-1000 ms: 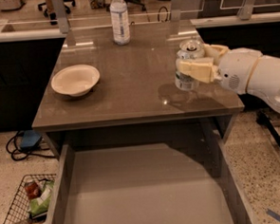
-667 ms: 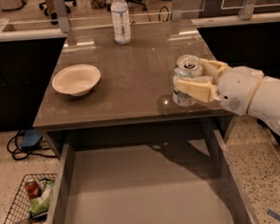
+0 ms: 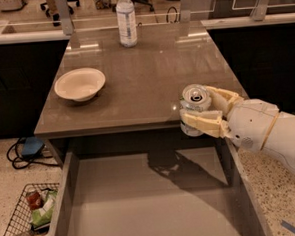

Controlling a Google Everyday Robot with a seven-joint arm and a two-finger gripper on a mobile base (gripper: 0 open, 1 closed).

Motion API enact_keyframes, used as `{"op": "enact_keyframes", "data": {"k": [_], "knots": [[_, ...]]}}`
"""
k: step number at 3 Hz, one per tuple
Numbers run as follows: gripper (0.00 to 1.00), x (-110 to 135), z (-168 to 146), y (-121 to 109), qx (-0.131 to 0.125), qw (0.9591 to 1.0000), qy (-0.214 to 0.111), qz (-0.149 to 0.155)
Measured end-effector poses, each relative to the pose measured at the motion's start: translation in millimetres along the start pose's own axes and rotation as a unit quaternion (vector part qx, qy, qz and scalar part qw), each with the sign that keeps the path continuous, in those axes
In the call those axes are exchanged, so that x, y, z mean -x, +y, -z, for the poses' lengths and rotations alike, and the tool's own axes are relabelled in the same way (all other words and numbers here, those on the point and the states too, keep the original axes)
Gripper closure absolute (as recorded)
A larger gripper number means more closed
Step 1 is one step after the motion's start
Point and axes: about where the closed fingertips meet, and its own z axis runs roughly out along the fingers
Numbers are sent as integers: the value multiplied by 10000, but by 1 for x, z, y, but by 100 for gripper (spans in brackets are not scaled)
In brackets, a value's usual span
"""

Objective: Place 7up can into top drawer

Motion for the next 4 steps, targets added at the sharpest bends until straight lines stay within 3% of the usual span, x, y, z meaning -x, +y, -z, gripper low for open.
{"op": "enact_keyframes", "data": {"k": [1,3,4], "knots": [[100,-8,-6,1,78,10000,51,-24],[100,-79,0,42,645,9962,428,-406],[100,-110,-5,64,953,9935,357,-510]]}}
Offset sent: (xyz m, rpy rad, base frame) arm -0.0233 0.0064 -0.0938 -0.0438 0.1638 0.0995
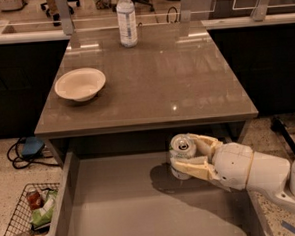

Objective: Place 7up can into top drawer

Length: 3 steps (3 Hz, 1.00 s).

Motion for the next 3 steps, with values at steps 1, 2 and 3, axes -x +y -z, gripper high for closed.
{"op": "enact_keyframes", "data": {"k": [1,2,3], "knots": [[100,-28,-21,14,332,9993,-164,-45],[100,-50,-42,25,594,9977,-320,-56],[100,-71,-63,33,806,9964,-272,-7]]}}
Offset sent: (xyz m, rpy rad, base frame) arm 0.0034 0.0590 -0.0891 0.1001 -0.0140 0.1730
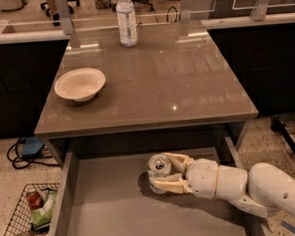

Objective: Place 7up can into top drawer

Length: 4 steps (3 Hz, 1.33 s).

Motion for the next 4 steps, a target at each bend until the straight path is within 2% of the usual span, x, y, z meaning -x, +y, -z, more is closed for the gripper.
{"op": "enact_keyframes", "data": {"k": [1,3,4], "knots": [[100,-12,-19,6,175,9997,100,148],[100,-21,-54,16,459,9981,-12,400],[100,-25,-66,19,610,9975,-10,353]]}}
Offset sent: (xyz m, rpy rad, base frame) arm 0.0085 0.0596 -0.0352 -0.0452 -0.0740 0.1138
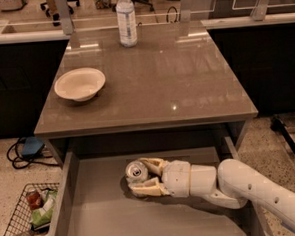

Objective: Place 7up can into top drawer

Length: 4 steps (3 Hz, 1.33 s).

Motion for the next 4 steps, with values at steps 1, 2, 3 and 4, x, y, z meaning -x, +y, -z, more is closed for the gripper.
{"op": "enact_keyframes", "data": {"k": [1,2,3,4], "knots": [[84,1,-1,1,16,10000,-4,4],[61,1,-3,2,33,10000,-8,7],[30,2,-4,3,55,10000,-14,11],[6,2,-5,4,69,10000,-18,13]]}}
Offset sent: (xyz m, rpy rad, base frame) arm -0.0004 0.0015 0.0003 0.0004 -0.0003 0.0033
